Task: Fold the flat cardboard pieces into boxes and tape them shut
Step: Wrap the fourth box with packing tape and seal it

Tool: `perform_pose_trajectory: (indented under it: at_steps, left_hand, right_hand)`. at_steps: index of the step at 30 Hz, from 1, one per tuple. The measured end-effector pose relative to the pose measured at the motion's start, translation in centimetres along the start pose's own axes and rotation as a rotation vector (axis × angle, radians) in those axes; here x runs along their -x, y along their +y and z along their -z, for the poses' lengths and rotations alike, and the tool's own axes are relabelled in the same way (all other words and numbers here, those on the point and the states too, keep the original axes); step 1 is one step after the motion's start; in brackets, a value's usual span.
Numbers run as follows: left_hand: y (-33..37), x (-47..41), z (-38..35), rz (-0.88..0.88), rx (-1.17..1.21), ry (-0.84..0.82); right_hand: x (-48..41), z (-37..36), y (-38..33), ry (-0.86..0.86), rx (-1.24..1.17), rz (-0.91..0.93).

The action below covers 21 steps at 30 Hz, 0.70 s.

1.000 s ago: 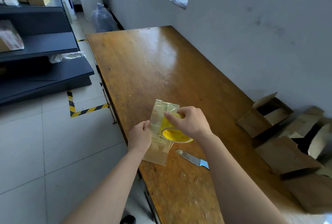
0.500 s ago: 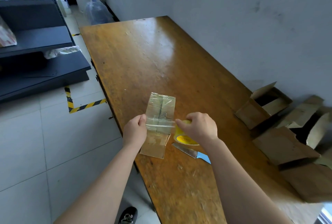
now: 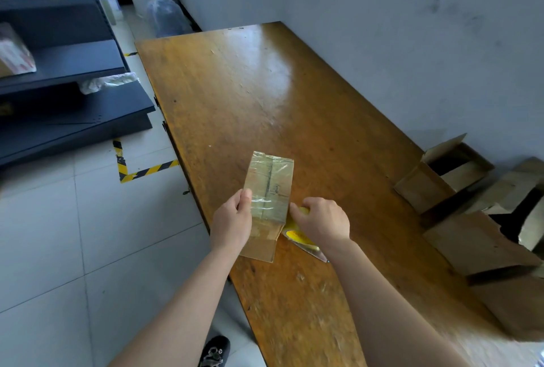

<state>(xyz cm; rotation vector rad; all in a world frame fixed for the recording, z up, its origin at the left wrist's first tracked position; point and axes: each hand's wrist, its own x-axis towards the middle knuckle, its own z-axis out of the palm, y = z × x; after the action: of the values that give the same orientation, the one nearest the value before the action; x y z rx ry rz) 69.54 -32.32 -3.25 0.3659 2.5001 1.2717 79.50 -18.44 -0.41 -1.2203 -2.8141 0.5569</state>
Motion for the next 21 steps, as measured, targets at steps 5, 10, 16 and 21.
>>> perform_pose_trajectory:
  at_steps: [5,10,16,21]
  left_hand:
    - [0.5,-1.3,1.3,-0.015,0.040,-0.199]
    - [2.2,-3.0,4.4,-0.208,-0.397,0.048]
    - [0.5,0.2,4.3,-0.583,-0.438,0.153]
    - [-0.9,-1.5,4.8,-0.448,-0.466,-0.006]
  right_hand:
    - [0.5,0.0,-1.0,-0.067,0.000,-0.054]
    - [1.7,-0.9,-3.1,-0.241,-0.326,-0.088]
    - [3.0,-0.7,-4.8,-0.387,-0.670,-0.129]
    - [3.5,-0.9,-5.6,-0.331,-0.792,0.016]
